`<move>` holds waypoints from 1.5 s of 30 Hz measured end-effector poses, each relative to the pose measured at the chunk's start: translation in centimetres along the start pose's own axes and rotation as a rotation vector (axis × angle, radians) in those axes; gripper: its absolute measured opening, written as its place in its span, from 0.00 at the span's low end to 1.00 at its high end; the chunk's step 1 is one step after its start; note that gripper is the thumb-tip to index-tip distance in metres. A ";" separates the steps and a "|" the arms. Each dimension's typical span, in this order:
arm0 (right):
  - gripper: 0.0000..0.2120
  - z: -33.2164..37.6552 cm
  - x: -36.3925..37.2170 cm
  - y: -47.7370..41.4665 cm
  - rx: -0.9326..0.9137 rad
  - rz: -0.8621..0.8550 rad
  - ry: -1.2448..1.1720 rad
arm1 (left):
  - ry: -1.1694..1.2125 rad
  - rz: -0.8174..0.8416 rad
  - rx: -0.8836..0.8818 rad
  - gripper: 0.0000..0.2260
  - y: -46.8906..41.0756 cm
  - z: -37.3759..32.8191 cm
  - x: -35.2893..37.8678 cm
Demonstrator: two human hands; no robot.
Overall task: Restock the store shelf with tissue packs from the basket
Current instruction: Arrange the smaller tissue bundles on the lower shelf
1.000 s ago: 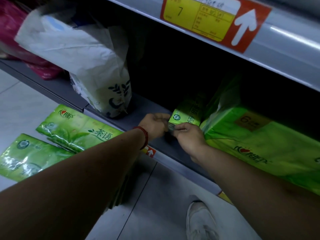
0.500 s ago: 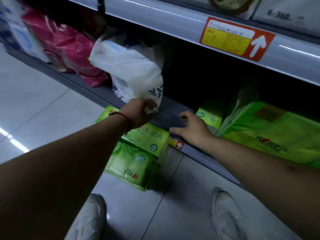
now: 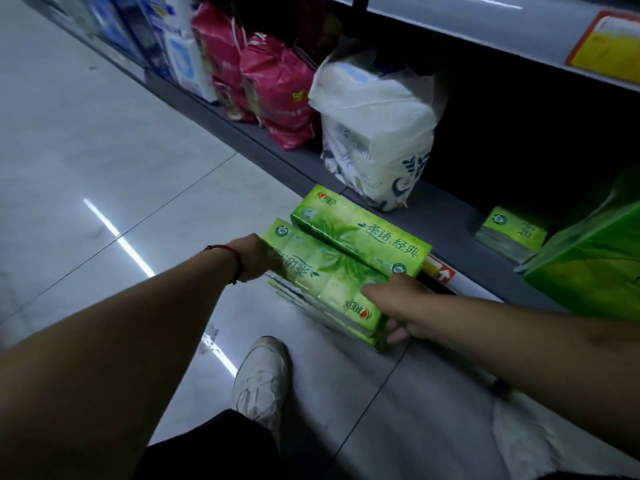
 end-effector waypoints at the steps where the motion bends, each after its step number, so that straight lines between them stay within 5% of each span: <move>1: 0.11 -0.2 0.1 -0.1 0.039 0.005 -0.131 | 0.055 -0.016 0.006 0.18 0.2 0.2 -0.1; 3: 0.06 -0.4 0.1 0.0 0.090 0.010 -0.321 | 0.148 -0.058 0.004 0.19 0.9 0.6 -0.8; 7: 0.15 -0.7 -0.6 1.5 0.047 -0.002 -0.309 | 0.319 -0.108 -0.049 0.27 4.3 1.8 -2.6; 10: 0.10 0.5 -1.6 3.9 -0.056 -0.019 -0.298 | 0.416 -0.142 -0.019 0.28 8.3 2.2 -4.5; 15: 0.06 4.9 -5.8 9.2 -0.292 -0.216 -0.453 | 0.988 -0.287 0.011 0.18 16.6 2.9 -7.6; 20: 0.12 9.6 -9.1 14.9 -0.414 -0.185 -0.656 | 1.427 -0.498 0.128 0.16 23.2 1.7 -11.5; 25: 0.02 11.4 -11.7 18.0 -0.506 -0.135 -0.812 | 1.684 -0.503 0.224 0.11 26.1 -0.4 -13.9; 29: 0.02 9.9 -10.9 17.9 -0.373 0.054 -0.975 | 1.827 -0.505 0.282 0.32 27.1 -1.5 -13.1; 38: 0.13 12.5 -10.4 19.1 -0.561 0.208 -0.960 | 2.079 -0.435 0.278 0.13 27.7 -2.6 -12.8; 42: 0.12 12.9 -10.2 19.3 -0.608 0.215 -0.956 | 2.217 -0.341 0.376 0.14 28.1 -4.1 -13.0; 45: 0.12 13.0 -10.2 19.3 -0.622 0.227 -0.971 | 2.076 -0.191 0.362 0.13 27.9 -6.3 -12.0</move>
Point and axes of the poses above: each hand's wrist, its own y-axis away from the middle knuckle, its own x-axis out of the palm, z = x × y, the point moved 8 cm from there along -y, towards the middle knuckle, and after that the axes turned 8 degrees about -y, right-handed, at the moved point
